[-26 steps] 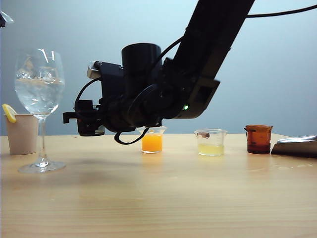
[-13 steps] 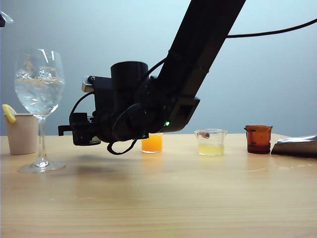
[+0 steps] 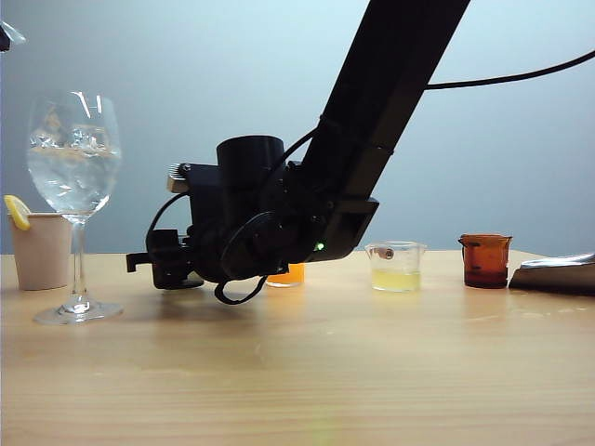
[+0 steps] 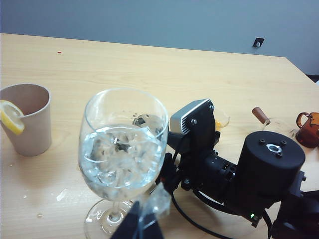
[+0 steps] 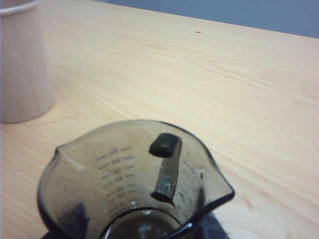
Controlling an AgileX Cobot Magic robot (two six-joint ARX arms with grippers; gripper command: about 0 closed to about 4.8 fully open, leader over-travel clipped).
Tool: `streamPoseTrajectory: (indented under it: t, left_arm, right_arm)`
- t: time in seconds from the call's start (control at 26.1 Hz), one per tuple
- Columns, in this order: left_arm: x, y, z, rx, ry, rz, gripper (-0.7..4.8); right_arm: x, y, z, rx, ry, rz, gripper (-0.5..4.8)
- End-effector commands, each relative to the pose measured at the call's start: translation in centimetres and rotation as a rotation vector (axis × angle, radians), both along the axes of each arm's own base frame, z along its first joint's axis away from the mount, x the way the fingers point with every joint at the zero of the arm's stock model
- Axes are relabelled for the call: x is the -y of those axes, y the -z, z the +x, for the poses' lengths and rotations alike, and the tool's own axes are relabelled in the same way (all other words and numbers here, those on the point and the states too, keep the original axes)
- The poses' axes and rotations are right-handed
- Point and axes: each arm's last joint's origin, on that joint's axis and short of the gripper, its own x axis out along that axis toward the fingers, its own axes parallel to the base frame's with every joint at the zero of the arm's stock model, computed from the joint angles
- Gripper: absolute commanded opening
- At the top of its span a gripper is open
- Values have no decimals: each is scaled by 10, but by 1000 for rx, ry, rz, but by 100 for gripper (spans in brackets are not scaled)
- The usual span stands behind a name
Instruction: Pick up the first measuring cup from the left, pour the coconut rum inside into the goblet, and finally put the measuring cup back in its original place.
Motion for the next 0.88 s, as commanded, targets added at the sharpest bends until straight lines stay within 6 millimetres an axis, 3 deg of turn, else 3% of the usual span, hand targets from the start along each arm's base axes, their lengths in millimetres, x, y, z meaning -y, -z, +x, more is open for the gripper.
streamPoseTrajectory:
  t: [0.04,0.11,0.15,0.19,0.42,0.5,0.54,0.57,0.88]
  left_arm:
    - [0,-3,0,15,-2,-11,-6]
    - [0,-3,0,15,-2,-12,-5]
    - [0,-3,0,15,-2,-11,-6]
    - [0,-3,0,15,-2,-11,-6]
    - [0,-3,0,15,-2,-11,-6]
    - [0,-3,0,15,-2,-11,-6]
    - [0,-3,0,15,-2,-11,-6]
    - [0,-3,0,15,-2,-11,-6]
    - [0,-3,0,15,-2,-12,-6]
  right_arm:
    - [1,-7,3,13,11,39,63]
    - [1,-7,3,11,12,38,118]
    - [1,-6,3,7,10,34,186]
    - [1,-6,3,4,6,32,218]
    - [1,-4,2,-12,-15,21,296]
    - [1,-3,2,-18,-14,19,351]
    - [1,-3,2,-32,-11,34,417]
    - [1,-3,2,-33,-11,35,438]
    - [0,-5,1,-46,-34,28,442]
